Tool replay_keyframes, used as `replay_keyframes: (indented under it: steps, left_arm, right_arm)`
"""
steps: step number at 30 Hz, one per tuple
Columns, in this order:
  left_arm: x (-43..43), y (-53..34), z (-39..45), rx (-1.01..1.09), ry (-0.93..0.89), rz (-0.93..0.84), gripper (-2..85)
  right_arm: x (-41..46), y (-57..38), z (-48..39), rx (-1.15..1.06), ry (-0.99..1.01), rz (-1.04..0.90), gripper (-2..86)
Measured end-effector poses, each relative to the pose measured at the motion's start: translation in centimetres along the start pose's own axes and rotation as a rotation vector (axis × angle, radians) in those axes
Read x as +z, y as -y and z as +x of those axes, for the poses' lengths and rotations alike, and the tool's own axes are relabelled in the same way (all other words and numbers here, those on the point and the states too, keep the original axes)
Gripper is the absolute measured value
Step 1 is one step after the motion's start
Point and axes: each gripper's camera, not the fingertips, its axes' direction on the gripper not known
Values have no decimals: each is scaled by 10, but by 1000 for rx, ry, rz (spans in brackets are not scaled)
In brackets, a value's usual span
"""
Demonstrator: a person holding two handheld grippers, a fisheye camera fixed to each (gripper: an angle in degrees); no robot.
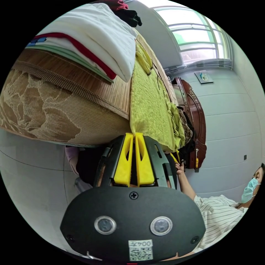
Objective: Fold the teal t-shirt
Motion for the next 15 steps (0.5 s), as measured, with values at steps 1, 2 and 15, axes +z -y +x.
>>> replay_keyframes:
  steps: [1, 2, 15]
  left_arm:
    - [1, 1, 3, 1, 0, -3, 14]
    - [2, 2, 5, 4, 3, -5, 14]
    - [11, 14, 32, 13, 30, -54, 15]
  right_arm:
    - [-7, 1, 4, 17, 24, 19, 145]
    - [-11, 0, 5, 21, 38, 33, 143]
    - [22, 10, -66, -189, 10, -170, 55]
